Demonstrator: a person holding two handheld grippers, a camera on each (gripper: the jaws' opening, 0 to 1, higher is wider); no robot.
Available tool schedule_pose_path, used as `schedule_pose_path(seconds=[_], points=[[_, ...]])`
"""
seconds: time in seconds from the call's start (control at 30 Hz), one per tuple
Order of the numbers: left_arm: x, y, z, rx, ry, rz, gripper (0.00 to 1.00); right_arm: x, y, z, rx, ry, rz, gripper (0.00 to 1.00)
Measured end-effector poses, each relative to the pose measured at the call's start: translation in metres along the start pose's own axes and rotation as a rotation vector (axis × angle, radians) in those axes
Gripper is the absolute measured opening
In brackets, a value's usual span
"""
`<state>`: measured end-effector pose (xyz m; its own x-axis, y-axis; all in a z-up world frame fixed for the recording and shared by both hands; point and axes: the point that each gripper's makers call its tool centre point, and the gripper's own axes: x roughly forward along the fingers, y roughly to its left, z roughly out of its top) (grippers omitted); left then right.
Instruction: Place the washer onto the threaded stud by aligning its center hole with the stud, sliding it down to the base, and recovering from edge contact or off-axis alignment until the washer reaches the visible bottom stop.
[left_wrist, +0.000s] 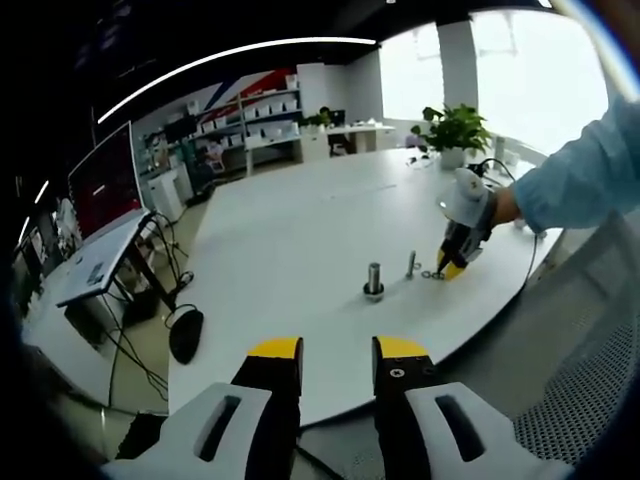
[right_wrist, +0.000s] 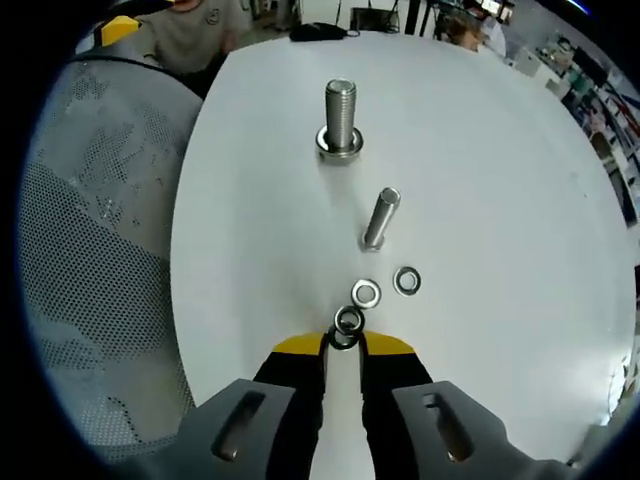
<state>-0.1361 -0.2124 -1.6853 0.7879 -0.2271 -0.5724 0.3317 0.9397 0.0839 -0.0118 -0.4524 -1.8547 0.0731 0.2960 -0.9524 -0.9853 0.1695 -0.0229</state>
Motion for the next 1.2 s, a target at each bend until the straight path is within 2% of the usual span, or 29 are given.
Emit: schedule_pose_path(seconds=[0.23, 0.3, 0.37, 0.67, 0.87, 1.03, 1.2], points=[[0.000, 0.000, 0.001, 0.001, -0.007, 0.001, 0.25, -0.004, 0.005, 0.001, -0.009, 0.004, 0.014, 0.13], [0.000, 0.000, 0.001, 0.002, -0.007, 0.004, 0.25, -0.009, 0.004, -0.002, -0.025, 0.016, 0.010, 0.13], [-0.001, 0.001, 0.001, 0.001, -0.008, 0.005, 0.25, -0.013, 0.002, -0.007, 0.005, 0.045, 0.000, 0.13], [0.000, 0.001, 0.000, 0.002, -0.004, 0.004, 0.25, -0.030, 0.006, -0.010, 0.028, 0.013, 0.006, 0.13], [0.000, 0.000, 0.000, 0.007, -0.004, 0.002, 0.22, -0.047, 0.003, 0.001, 0.011, -0.011, -0.007, 0.13], [-0.001, 0.001, 0.001, 0.006, -0.011, 0.007, 0.22, -0.059, -0.004, 0.021, -0.029, -0.033, -0.018, 0.13], [-0.002, 0.003, 0.002, -0.006, -0.021, 0.016, 0.22, -0.061, -0.010, 0.041, -0.063, -0.050, -0.024, 0.13]])
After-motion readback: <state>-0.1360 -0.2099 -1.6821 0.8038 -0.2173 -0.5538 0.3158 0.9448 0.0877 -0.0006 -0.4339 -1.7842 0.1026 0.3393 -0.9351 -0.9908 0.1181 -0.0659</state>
